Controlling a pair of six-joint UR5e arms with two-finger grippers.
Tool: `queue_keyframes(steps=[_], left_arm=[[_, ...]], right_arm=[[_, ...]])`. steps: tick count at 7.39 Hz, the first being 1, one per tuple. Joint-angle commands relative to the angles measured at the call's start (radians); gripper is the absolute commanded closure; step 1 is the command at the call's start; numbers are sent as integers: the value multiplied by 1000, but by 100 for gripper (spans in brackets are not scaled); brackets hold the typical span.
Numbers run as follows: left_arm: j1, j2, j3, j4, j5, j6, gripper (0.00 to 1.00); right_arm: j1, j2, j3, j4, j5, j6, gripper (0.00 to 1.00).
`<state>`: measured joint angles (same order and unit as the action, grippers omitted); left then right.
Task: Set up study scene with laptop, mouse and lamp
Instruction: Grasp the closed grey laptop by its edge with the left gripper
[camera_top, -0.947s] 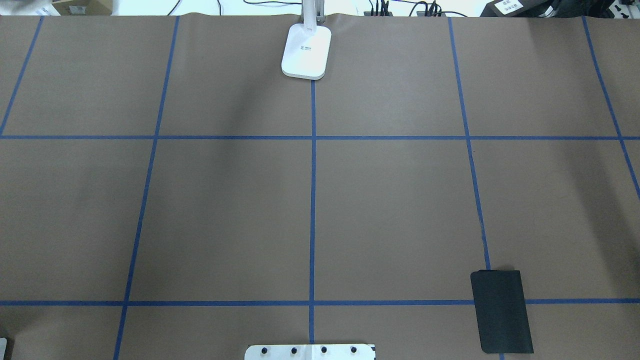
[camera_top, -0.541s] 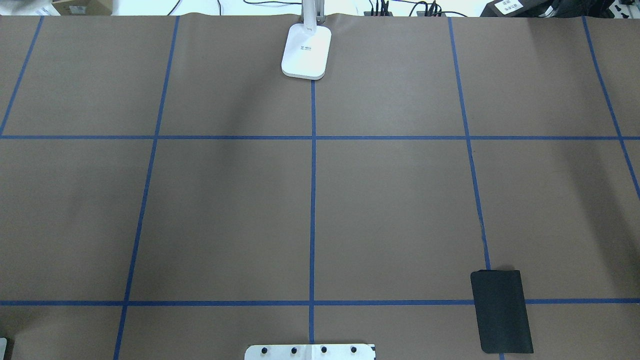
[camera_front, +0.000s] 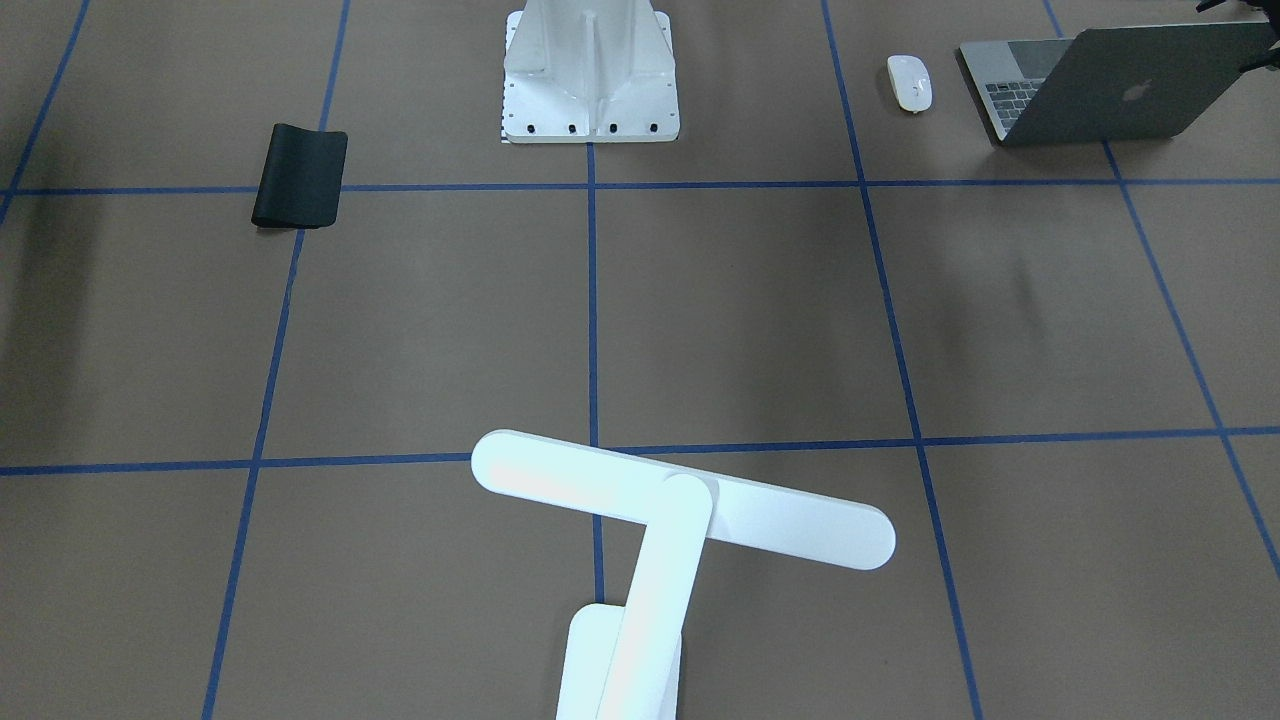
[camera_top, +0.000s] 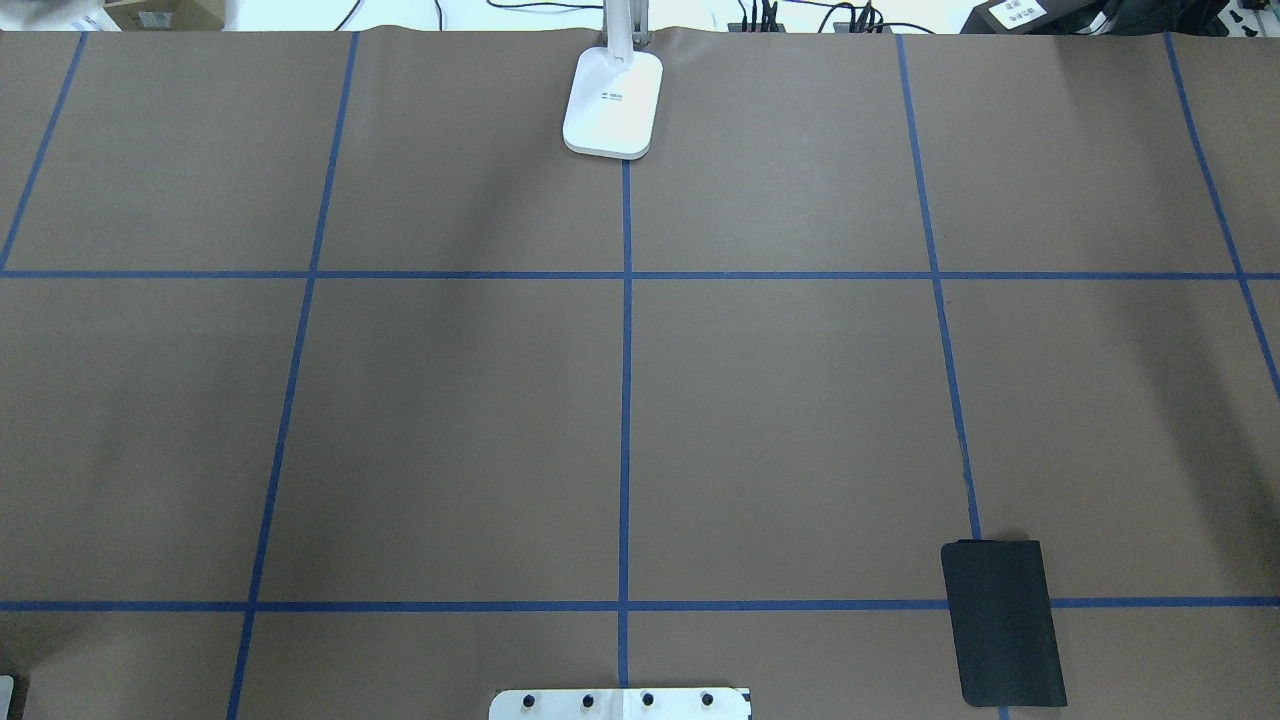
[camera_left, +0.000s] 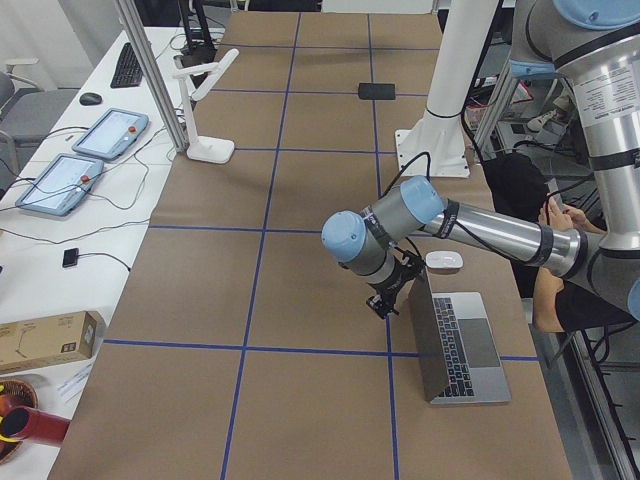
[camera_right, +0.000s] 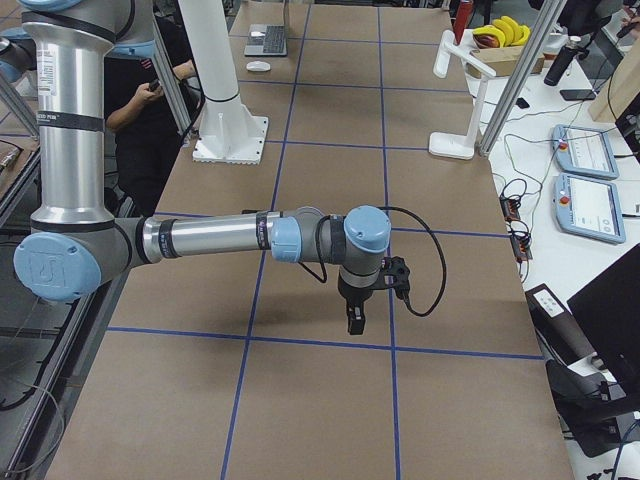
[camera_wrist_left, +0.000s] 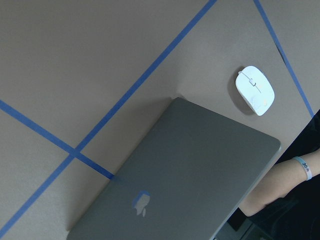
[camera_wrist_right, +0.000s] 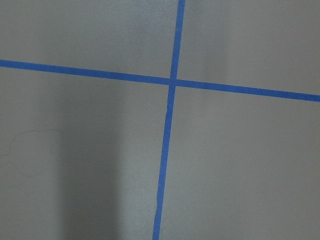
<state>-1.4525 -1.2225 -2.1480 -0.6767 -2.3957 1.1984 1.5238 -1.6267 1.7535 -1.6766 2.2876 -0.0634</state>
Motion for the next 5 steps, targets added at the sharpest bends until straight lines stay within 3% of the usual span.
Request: queue_keyframes(steps=[1,5], left_arm=[[-5,20,38,-3,3,33,0],[-5,20,66,-6,9,125,1]], right_arm=[[-7,11,-3,0,0,1,0],[-19,19,-2,0,0,1,0]])
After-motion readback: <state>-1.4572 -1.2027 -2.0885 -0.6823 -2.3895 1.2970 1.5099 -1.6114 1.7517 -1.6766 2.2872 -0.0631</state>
